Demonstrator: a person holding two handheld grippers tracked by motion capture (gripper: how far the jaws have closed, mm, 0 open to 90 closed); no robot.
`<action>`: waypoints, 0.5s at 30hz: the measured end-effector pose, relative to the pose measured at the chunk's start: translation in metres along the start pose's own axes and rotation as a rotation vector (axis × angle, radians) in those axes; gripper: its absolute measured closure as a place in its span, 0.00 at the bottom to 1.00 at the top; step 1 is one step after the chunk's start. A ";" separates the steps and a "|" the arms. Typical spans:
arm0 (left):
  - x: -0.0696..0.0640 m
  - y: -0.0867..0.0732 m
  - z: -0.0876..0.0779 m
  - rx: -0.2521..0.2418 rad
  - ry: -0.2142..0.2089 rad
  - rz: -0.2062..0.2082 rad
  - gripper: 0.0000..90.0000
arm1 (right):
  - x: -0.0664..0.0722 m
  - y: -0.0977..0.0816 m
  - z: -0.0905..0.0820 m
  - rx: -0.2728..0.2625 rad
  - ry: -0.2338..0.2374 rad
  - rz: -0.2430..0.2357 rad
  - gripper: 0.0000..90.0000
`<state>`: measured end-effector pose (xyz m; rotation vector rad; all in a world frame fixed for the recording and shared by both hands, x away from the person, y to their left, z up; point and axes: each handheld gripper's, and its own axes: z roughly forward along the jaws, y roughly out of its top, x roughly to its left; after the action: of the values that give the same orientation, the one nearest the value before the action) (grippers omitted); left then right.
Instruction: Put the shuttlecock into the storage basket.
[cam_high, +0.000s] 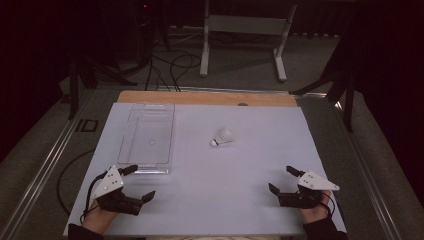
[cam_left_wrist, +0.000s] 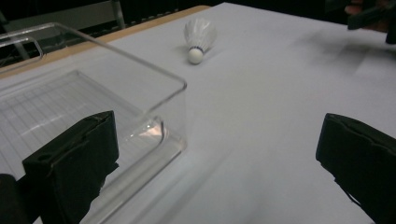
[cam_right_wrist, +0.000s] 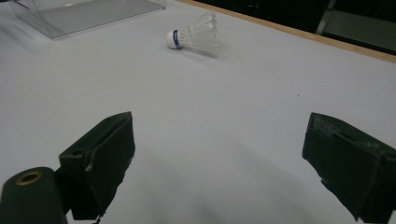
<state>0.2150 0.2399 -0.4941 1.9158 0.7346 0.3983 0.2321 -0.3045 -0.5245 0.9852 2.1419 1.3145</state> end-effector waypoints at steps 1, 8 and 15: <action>0.001 0.007 -0.001 -0.003 -0.010 -0.007 0.00 | 0.000 0.000 0.000 -0.001 -0.001 0.000 0.10; 0.004 0.030 -0.002 0.023 -0.022 0.014 0.00 | -0.001 -0.001 0.001 0.006 -0.004 0.000 0.11; 0.003 0.050 0.003 0.032 -0.028 0.027 0.00 | -0.001 -0.001 0.000 0.005 0.000 0.002 0.11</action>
<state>0.2348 0.2243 -0.4509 1.9597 0.7011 0.3775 0.2325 -0.3050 -0.5253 0.9895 2.1457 1.3102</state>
